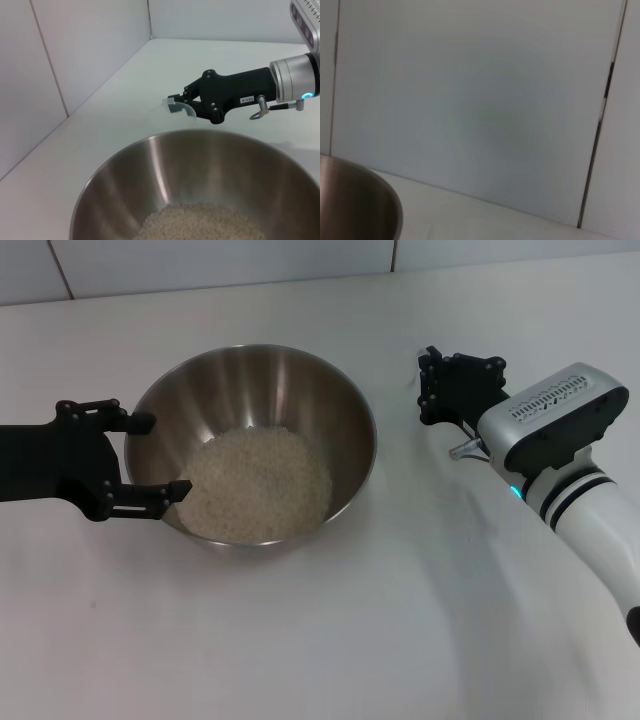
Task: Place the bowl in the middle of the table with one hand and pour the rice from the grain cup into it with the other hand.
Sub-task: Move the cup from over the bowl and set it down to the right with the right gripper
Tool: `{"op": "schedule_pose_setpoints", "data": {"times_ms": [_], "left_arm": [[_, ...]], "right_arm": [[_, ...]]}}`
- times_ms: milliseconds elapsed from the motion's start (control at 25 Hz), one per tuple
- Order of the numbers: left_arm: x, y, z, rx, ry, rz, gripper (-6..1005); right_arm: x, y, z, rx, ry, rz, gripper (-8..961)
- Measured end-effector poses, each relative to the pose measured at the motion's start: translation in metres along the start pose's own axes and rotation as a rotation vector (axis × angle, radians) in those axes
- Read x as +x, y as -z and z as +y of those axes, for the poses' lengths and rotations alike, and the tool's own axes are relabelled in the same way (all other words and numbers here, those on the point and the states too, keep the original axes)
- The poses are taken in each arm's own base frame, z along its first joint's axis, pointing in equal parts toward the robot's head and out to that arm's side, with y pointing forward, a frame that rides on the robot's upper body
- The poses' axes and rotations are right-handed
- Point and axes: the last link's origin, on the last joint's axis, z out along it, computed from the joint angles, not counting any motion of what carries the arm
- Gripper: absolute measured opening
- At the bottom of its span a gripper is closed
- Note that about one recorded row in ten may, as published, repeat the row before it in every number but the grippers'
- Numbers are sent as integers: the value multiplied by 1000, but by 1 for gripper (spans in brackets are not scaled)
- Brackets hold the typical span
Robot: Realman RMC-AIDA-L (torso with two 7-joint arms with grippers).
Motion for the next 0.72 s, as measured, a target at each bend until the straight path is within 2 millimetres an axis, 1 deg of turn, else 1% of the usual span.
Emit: {"op": "schedule_pose_setpoints", "data": {"times_ms": [160, 240, 280, 320, 360, 560, 600, 640, 720], "left_arm": [[0, 0, 0, -2, 1, 0, 860], [0, 0, 0, -4, 1, 0, 860], [0, 0, 0, -5, 1, -1, 860], [0, 0, 1, -5, 2, -1, 860], [0, 0, 1, -5, 2, -1, 860], [-2, -2, 1, -13, 11, -2, 859], [-2, -2, 1, -15, 12, -3, 859], [-2, -2, 1, -15, 12, -3, 859], [-3, -2, 1, -15, 15, -4, 859]], "right_arm": [[4, 4, 3, -1, -14, 10, 79], [10, 11, 8, -2, -42, 23, 83], [10, 11, 8, -2, -42, 23, 85], [14, 18, 9, 5, -62, 24, 87], [14, 18, 9, 5, -62, 24, 121], [20, 38, 11, 39, -111, -5, 289], [25, 50, 10, 69, -141, -17, 309], [25, 50, 10, 69, -141, -17, 330], [29, 66, 1, 145, -187, -43, 370]]}}
